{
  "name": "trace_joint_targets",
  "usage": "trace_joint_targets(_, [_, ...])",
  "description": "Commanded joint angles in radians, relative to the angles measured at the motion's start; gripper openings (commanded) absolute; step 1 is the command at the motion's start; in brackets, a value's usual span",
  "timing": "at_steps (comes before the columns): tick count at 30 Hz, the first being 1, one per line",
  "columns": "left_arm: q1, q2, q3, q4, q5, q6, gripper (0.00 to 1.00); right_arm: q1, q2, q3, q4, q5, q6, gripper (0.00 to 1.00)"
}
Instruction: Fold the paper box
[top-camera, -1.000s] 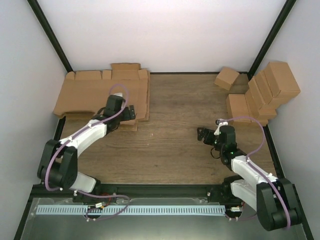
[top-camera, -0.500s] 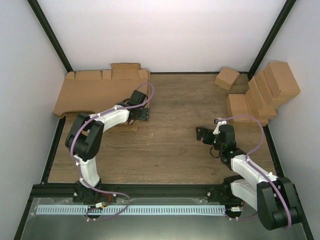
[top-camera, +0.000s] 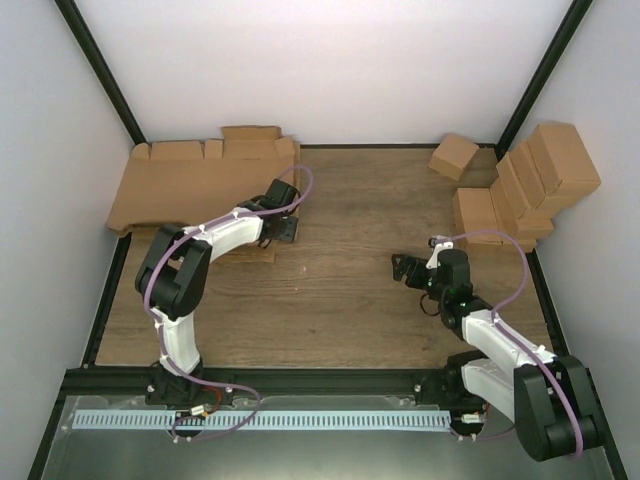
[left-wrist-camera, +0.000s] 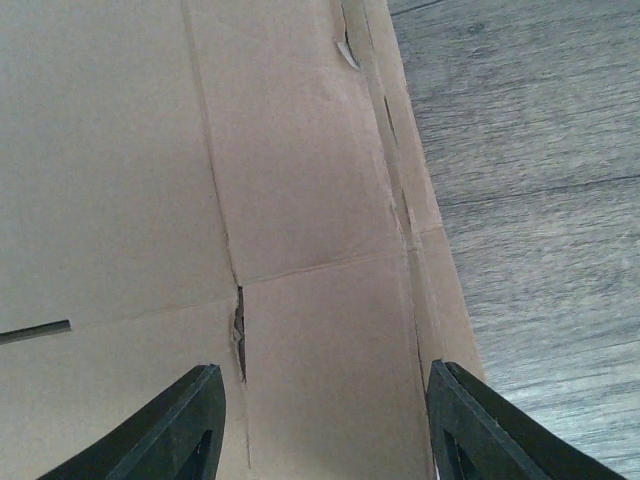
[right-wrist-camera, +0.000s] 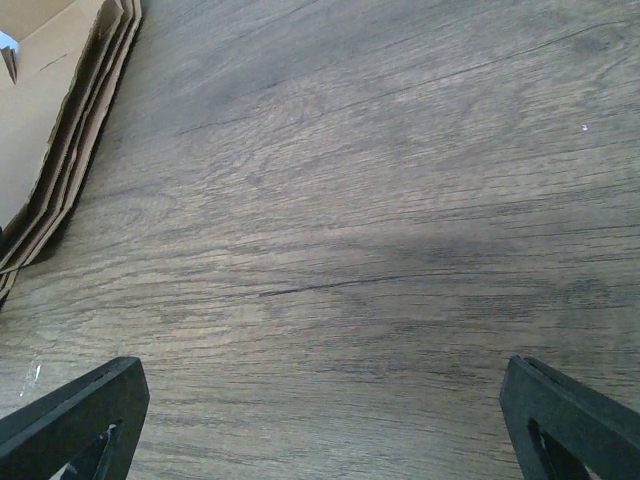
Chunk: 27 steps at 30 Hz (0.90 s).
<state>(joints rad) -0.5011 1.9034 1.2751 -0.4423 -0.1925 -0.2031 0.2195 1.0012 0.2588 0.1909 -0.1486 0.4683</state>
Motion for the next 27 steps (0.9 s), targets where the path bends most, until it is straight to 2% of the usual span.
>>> trace_joint_targets(1, [-0.002, 0.0, 0.023, -0.048, -0.074, 0.005, 0.57, 0.011, -0.013, 0.028, 0.007, 0.009, -0.005, 1.0])
trace_joint_targets(4, [-0.003, -0.01, 0.022, -0.052, -0.073, 0.0, 0.58, 0.011, -0.013, 0.028, 0.005, 0.01, -0.004, 1.0])
trace_joint_targets(10, [-0.008, -0.021, 0.01, -0.027, 0.014, 0.018, 0.69, 0.01, -0.012, 0.028, 0.007, 0.008, -0.005, 1.0])
trace_joint_targets(15, [-0.008, 0.014, 0.021, -0.034, 0.006, 0.014, 0.69, 0.01, -0.009, 0.028, 0.008, 0.006, -0.006, 1.0])
trace_joint_targets(20, [-0.007, -0.011, 0.016, -0.04, -0.071, -0.006, 0.63, 0.009, -0.007, 0.028, 0.009, 0.005, -0.007, 1.0])
trace_joint_targets(27, [-0.008, -0.087, -0.016, -0.018, -0.151, -0.033, 0.41, 0.01, -0.003, 0.03, 0.01, 0.002, -0.007, 1.0])
